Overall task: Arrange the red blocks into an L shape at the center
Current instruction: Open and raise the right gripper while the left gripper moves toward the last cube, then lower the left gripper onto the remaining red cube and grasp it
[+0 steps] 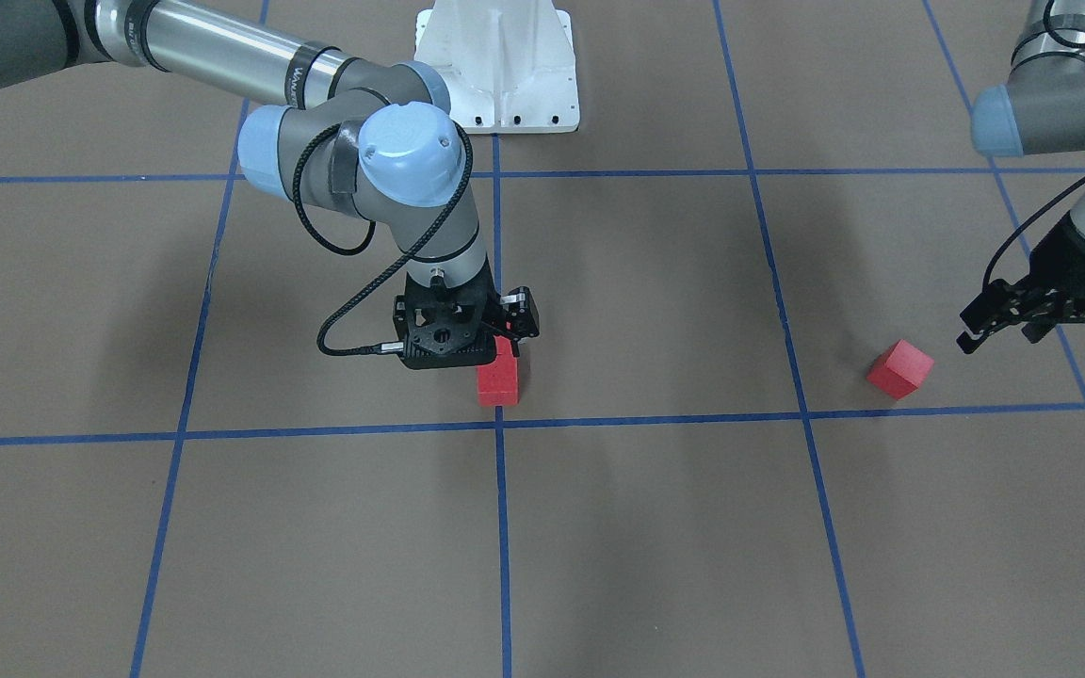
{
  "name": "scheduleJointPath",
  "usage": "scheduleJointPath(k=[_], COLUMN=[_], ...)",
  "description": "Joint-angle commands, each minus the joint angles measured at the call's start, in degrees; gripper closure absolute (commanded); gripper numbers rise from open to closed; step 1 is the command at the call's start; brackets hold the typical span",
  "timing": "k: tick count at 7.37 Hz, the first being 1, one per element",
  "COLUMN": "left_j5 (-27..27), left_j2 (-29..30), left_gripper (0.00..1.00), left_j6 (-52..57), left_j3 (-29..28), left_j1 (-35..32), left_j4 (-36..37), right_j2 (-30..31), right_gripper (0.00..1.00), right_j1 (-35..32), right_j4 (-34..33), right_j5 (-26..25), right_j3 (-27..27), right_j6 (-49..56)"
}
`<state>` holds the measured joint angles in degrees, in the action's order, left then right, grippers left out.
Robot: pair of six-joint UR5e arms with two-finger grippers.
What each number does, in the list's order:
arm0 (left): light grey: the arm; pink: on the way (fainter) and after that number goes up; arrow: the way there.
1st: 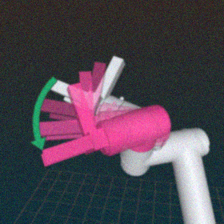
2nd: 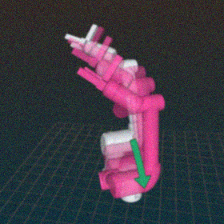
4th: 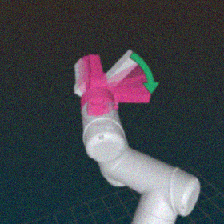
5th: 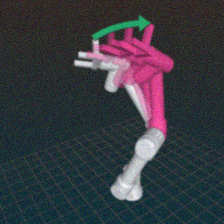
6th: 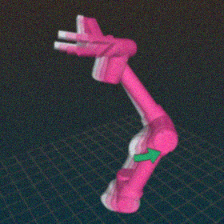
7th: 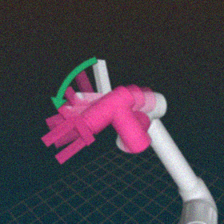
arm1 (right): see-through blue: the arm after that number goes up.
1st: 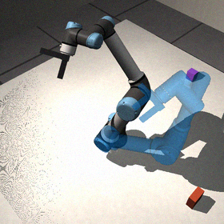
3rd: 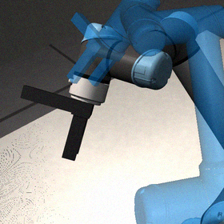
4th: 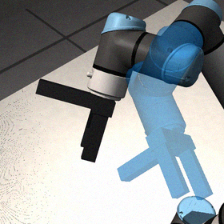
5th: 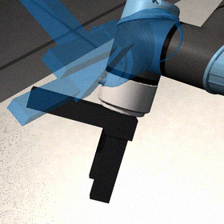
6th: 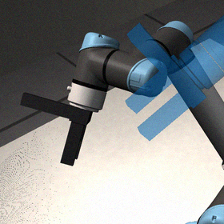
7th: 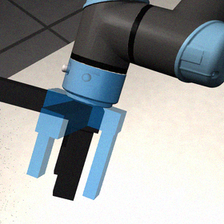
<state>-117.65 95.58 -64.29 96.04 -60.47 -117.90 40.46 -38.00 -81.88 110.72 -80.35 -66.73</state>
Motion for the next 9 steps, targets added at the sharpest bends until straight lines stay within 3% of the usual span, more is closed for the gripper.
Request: scheduleJointPath(k=[1, 6, 9], left_j5=[7.6, 9.5, 11.6], left_j2=[0.0, 5.0, 4.4], left_gripper=[0.00, 0.00, 0.00], left_j6=[-14.3, -19.6, -19.6], left_j3=[-0.2, -4.5, -5.7], left_j1=[6.0, 7.5, 8.0], left_j4=[0.1, 0.5, 0.5], right_j2=[0.4, 1.6, 2.3], right_gripper=[0.01, 0.01, 0.01], right_j1=[-1.2, -1.6, -1.6], right_j4=[0.1, 0.3, 0.3], right_j5=[0.0, -0.1, -0.2], right_j3=[-0.3, -1.4, -1.7], right_j6=[1.1, 2.4, 2.4])
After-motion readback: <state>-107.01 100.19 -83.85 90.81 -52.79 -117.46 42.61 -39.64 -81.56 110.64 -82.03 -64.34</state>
